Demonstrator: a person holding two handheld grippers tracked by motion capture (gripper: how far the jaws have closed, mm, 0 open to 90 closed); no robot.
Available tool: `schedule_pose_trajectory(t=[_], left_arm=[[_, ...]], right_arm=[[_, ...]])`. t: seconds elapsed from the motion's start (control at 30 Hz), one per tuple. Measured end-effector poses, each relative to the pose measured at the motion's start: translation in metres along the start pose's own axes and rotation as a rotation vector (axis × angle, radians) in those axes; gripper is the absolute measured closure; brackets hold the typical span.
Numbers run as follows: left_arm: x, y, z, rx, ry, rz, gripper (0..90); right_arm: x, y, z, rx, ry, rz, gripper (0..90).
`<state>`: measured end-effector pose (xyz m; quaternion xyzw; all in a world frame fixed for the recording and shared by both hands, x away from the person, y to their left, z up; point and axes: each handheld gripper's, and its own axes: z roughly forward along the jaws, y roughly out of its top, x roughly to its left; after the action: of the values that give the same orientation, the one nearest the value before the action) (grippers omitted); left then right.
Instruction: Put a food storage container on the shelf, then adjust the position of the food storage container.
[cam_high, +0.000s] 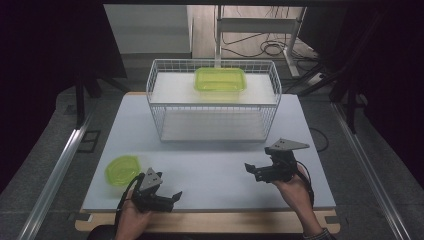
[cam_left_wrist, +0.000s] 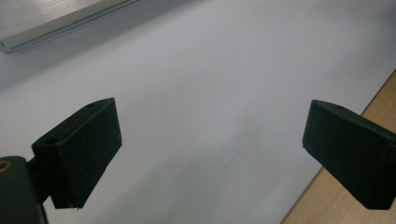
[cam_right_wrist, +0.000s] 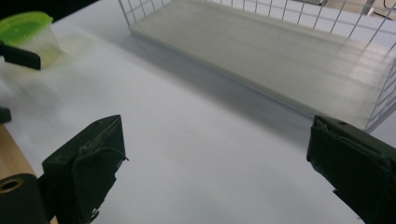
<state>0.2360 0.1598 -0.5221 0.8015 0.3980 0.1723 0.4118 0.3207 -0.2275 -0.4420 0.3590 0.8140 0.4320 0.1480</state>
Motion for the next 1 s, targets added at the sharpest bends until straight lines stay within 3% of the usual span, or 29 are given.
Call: schedule_pose_trajectory(t=[0.33, 0.53, 0.7, 0.87, 0.93, 0.97, 1.0], left_arm=[[-0.003, -0.001, 0.001, 0.008, 0.026, 0.046, 2.3], [-0.004, 0.001, 0.0, 0.002, 0.023, 0.029, 1.0], [0.003, 0.008, -0.006, -0.001, 0.027, -0.007, 1.9], [0.014, 0.016, -0.017, -0.008, 0.067, -0.008, 16.2], [0.021, 0.019, -0.022, -0.031, 0.063, -0.035, 27.8], [0.026, 0.02, -0.024, -0.039, 0.053, -0.049, 39.2], [0.029, 0.021, -0.026, -0.042, 0.048, -0.056, 39.2]], right_arm=[[0.001, -0.036, 0.005, 0.023, -0.001, 0.009, 4.4], [-0.001, -0.057, 0.009, 0.06, -0.002, 0.036, 4.3], [-0.001, -0.061, 0.014, 0.08, -0.011, 0.021, 4.4], [0.0, -0.062, 0.016, 0.084, -0.01, 0.01, 4.4], [-0.001, -0.062, 0.016, 0.084, -0.009, 0.01, 4.4], [-0.001, -0.063, 0.017, 0.082, -0.007, 0.013, 4.5], [-0.001, -0.063, 0.017, 0.082, -0.007, 0.013, 4.5]])
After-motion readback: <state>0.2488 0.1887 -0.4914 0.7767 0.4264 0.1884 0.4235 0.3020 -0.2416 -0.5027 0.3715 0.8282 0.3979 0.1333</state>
